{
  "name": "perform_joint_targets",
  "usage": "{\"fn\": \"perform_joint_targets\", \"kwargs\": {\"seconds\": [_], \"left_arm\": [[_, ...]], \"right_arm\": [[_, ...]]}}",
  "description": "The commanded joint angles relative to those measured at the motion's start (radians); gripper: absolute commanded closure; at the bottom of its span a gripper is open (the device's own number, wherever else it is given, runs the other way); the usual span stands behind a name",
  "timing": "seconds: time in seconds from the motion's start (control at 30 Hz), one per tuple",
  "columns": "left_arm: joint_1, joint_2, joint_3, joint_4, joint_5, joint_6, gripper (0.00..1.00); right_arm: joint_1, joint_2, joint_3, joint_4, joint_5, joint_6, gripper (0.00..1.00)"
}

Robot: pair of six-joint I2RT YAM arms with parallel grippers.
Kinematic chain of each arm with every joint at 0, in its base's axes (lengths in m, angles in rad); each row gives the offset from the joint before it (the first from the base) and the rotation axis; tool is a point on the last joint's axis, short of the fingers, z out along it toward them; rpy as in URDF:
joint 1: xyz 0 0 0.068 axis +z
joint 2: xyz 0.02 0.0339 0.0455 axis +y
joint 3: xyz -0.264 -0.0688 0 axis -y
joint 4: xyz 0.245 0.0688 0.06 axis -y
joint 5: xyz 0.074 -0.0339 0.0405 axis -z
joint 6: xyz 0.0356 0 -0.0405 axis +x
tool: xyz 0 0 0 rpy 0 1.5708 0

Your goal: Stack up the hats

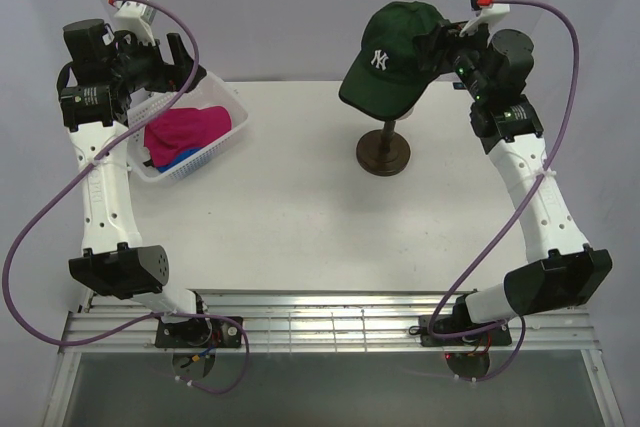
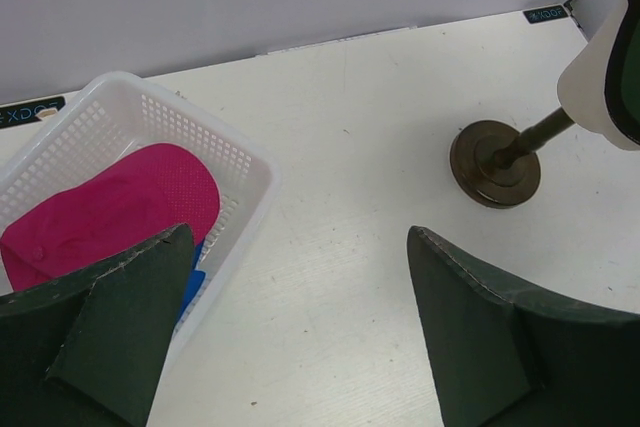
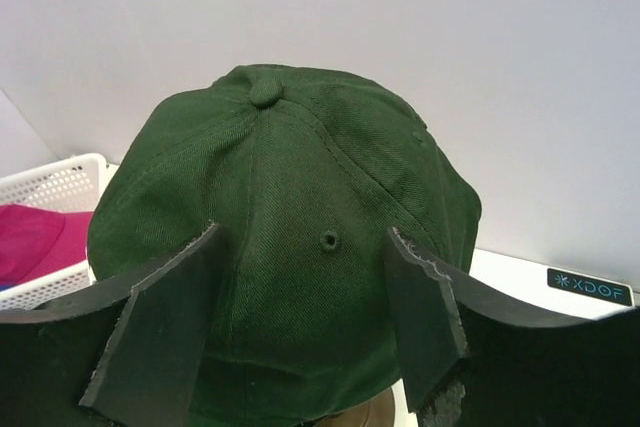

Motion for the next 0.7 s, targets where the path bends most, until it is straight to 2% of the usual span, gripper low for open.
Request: {"fn": "perform_joint_targets", "kwargs": {"seconds": [0.0, 0.2, 0.27, 0.43, 0.5, 0.53, 0.57, 0.67], "left_arm": [[0.002, -0.052, -0.010, 0.010, -0.010, 0.015, 0.02], [0.002, -0.046, -0.076, 0.012, -0.071, 0.070, 0.02], [0.008, -0.025, -0.099, 0.012, -0.142, 0.129, 0.02], [0.078, 0.139, -0.137, 0.026, -0.333, 0.209, 0.02], [0.089, 0.190, -0.131, 0.056, -0.384, 0.230, 0.09], [0.092, 0.218, -0.110, 0.065, -0.410, 0.238, 0.17], [0.092, 0.276, -0.088, 0.070, -0.442, 0.254, 0.21], [0.092, 0.415, 0.024, 0.069, -0.466, 0.264, 0.24]], "right_arm": [[-0.003, -0.023, 0.073, -0.090, 0.019, -0.024, 0.30], [0.014, -0.060, 0.157, -0.183, 0.019, -0.206, 0.26], [0.023, -0.081, 0.164, -0.220, 0.020, -0.238, 0.21], [0.121, -0.117, 0.158, -0.279, 0.089, -0.363, 0.18], [0.181, -0.126, 0.149, -0.294, 0.132, -0.398, 0.18], [0.195, -0.132, 0.141, -0.294, 0.141, -0.418, 0.18], [0.215, -0.146, 0.120, -0.285, 0.142, -0.420, 0.18], [0.245, -0.180, 0.062, -0.260, 0.142, -0.418, 0.18]]}}
